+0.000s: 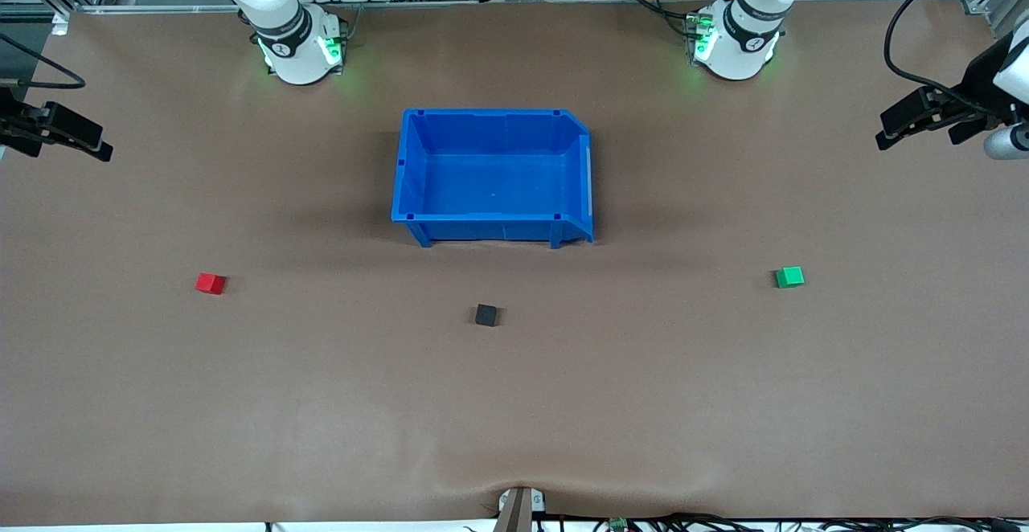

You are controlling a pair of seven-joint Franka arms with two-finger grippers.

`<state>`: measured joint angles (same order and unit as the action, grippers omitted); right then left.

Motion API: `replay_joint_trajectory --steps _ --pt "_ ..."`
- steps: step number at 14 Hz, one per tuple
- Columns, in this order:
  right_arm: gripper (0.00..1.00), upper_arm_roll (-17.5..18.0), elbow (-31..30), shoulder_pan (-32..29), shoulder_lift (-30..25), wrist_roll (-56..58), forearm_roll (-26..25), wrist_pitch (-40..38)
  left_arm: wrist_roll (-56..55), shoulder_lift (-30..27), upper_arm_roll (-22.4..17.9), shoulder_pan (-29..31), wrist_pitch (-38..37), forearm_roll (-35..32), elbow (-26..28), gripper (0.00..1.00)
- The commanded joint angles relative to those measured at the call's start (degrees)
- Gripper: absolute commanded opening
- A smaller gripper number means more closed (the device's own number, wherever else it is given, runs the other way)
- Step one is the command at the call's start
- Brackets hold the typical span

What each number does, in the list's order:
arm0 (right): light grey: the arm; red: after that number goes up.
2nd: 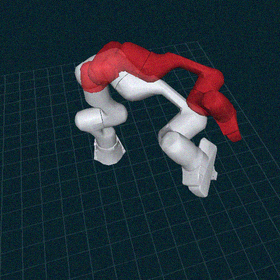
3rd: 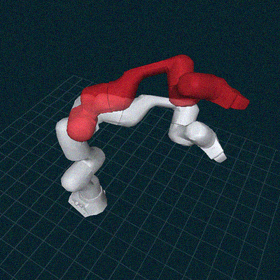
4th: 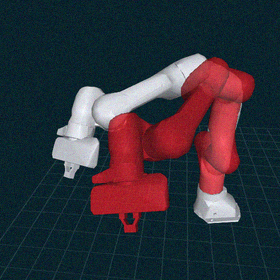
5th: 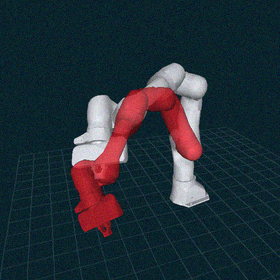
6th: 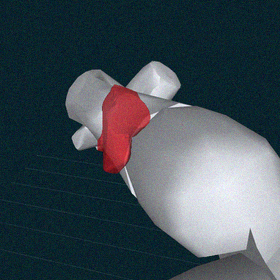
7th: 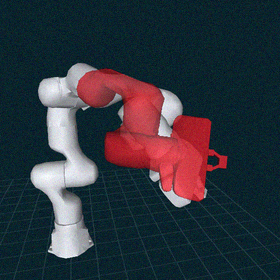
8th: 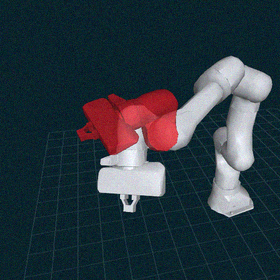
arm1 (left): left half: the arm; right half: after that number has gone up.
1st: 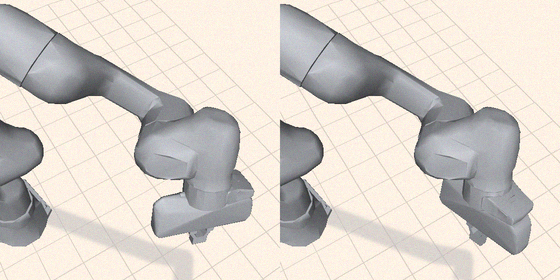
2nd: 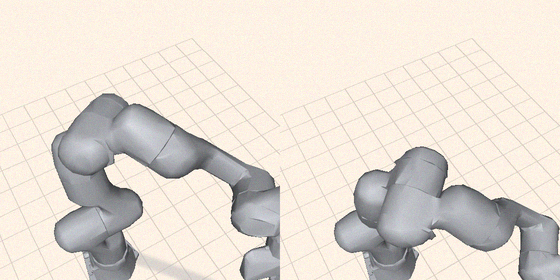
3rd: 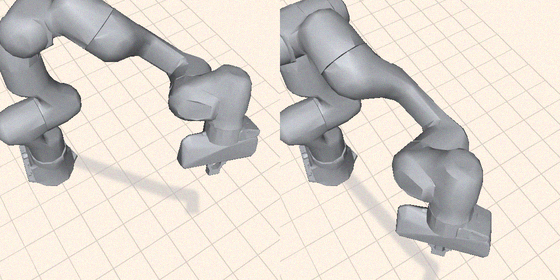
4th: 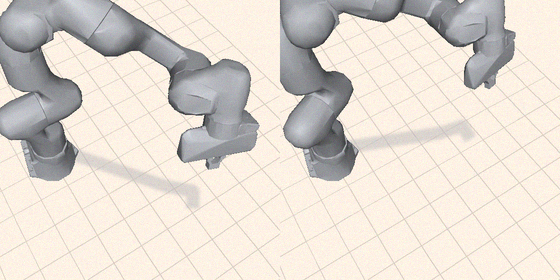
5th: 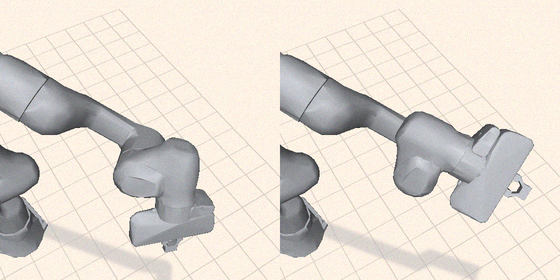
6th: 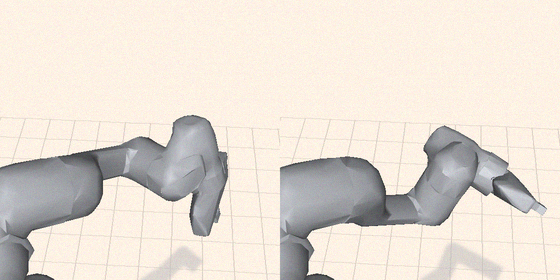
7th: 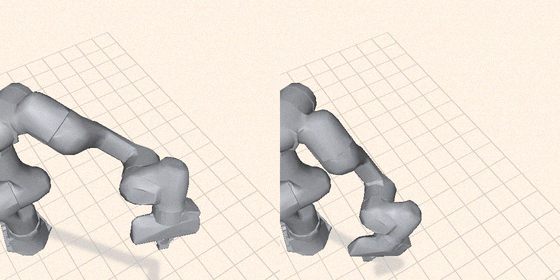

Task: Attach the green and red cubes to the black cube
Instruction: 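Move the left gripper down toward the green cube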

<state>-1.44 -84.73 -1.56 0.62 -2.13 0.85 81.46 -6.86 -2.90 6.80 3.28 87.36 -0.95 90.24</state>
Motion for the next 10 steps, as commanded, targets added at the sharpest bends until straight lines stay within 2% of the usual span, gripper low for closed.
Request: replay_joint_trajectory --steps 1,10 --pt "1.0 1.09 -1.4 -1.43 -1.5 0.73 -0.32 0.27 -0.35 1.23 0.14 0.15 -0.7 -0.37 -0.59 1.0" --pt "1.0 1.09 -1.05 -1.51 -1.24 0.73 -0.23 0.36 -0.35 2.19 -0.03 0.24 0.27 -0.46 4.06 1.0"
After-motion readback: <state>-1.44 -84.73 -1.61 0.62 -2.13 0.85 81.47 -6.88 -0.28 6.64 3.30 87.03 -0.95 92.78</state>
